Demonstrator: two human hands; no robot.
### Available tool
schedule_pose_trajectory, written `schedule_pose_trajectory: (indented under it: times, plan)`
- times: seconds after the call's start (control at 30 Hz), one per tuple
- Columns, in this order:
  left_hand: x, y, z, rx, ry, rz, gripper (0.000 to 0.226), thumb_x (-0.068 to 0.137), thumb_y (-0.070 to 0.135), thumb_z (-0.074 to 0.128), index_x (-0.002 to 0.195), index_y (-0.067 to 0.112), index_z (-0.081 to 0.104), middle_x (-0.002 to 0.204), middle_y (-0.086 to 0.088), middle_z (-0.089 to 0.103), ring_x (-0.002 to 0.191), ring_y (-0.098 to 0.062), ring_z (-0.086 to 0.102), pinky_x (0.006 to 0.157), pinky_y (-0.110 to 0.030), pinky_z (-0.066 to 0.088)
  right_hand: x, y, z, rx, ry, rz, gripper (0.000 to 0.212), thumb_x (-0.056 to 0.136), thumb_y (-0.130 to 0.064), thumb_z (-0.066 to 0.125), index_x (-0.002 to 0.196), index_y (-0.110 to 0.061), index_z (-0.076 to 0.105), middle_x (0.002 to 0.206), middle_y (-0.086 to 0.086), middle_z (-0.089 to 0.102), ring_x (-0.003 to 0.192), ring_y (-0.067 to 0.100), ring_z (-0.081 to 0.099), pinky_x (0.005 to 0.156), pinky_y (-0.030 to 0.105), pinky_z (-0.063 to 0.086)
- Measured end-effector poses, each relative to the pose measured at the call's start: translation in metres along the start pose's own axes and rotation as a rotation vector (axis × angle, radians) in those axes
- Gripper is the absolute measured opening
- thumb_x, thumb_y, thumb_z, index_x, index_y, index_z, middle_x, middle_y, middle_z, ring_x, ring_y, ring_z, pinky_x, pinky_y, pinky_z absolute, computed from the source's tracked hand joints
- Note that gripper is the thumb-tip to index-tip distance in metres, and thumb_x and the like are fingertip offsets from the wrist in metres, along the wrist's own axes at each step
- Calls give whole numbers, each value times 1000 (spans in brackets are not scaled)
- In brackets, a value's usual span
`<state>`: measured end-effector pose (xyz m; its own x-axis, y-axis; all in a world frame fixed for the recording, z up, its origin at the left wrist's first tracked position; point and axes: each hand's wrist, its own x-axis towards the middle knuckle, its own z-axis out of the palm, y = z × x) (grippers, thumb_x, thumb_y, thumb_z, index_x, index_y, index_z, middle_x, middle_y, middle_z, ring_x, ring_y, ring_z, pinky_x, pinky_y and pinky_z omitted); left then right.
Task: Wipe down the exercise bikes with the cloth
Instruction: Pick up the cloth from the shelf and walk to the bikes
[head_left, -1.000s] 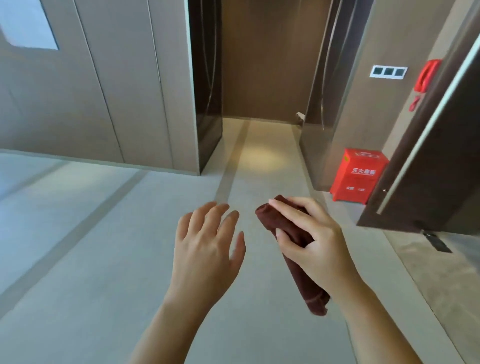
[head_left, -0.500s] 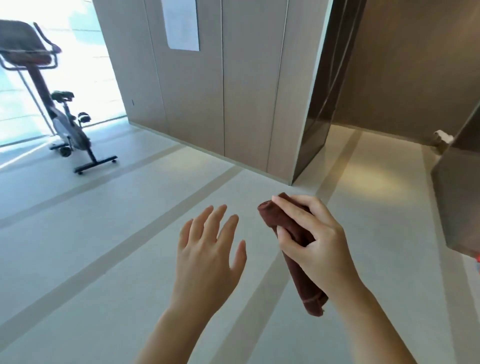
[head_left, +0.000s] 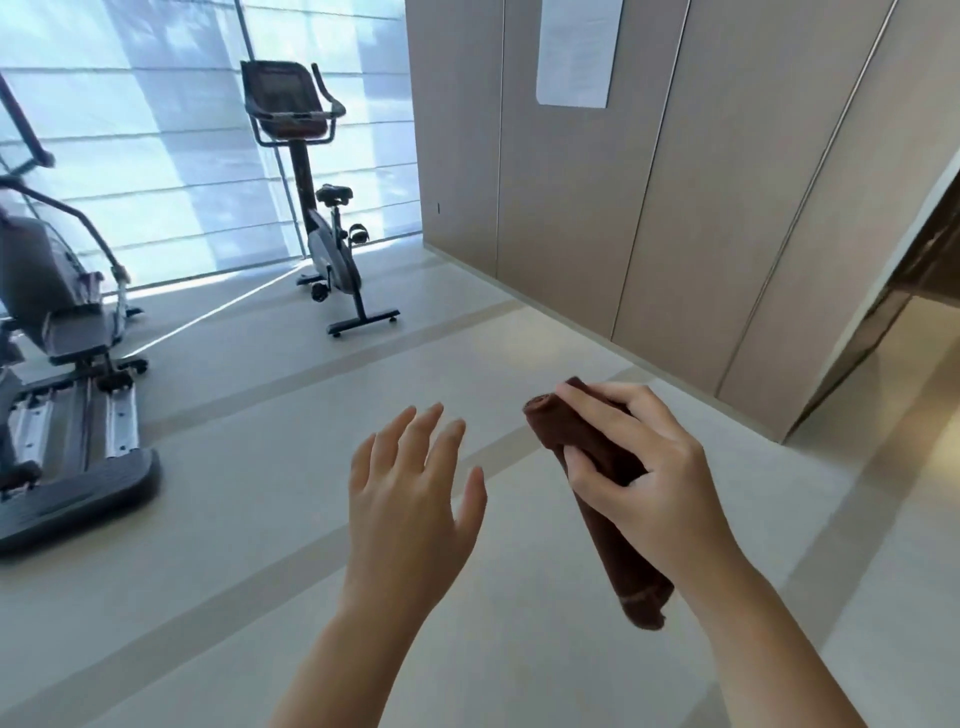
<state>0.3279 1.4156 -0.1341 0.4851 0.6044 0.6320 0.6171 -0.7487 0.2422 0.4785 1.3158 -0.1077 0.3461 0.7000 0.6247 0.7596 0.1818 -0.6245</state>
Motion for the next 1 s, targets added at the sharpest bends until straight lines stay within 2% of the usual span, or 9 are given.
schedule_pose_trajectory:
  times: [0.1, 0.27, 0.63, 0.77, 1.0]
  plan:
    - [44, -49, 9, 25, 16, -2, 38, 76, 24, 66, 110, 8, 62, 116, -13, 62, 112, -34, 54, 93, -49, 39, 54, 6, 48, 21, -10, -9, 45, 79, -18, 61, 122, -29, 56, 112, -4, 54, 101, -3, 51, 82, 2, 40]
    - [98, -109, 42, 24, -8, -39, 36, 79, 25, 65, 111, 9, 61, 118, -12, 62, 113, -32, 53, 94, -49, 39, 122, 34, 112, 79, -54, 21, 45, 79, -22, 59, 123, -32, 55, 114, -6, 52, 101, 1, 52, 79, 10, 48]
    - [260, -209, 173, 93, 14, -6, 36, 77, 24, 67, 109, 8, 62, 116, -14, 62, 111, -34, 55, 93, -50, 41, 300, 160, 224, 99, -25, -3, 44, 79, -21, 59, 123, -24, 57, 113, -5, 52, 103, -4, 48, 80, 1, 40]
    - [336, -238, 213, 119, 23, -22, 36, 78, 23, 67, 110, 6, 62, 117, -15, 62, 112, -34, 54, 94, -50, 40, 378, 198, 252, 92, -58, -55, 46, 83, -14, 63, 125, -30, 53, 113, -10, 48, 104, -5, 46, 85, 4, 42]
    - [430, -308, 268, 156, 38, -121, 34, 76, 19, 68, 107, 5, 63, 114, -16, 63, 110, -35, 55, 92, -50, 42, 491, 256, 325, 178, -140, -38, 49, 83, -13, 64, 124, -37, 51, 112, -15, 49, 103, -7, 46, 80, 2, 42]
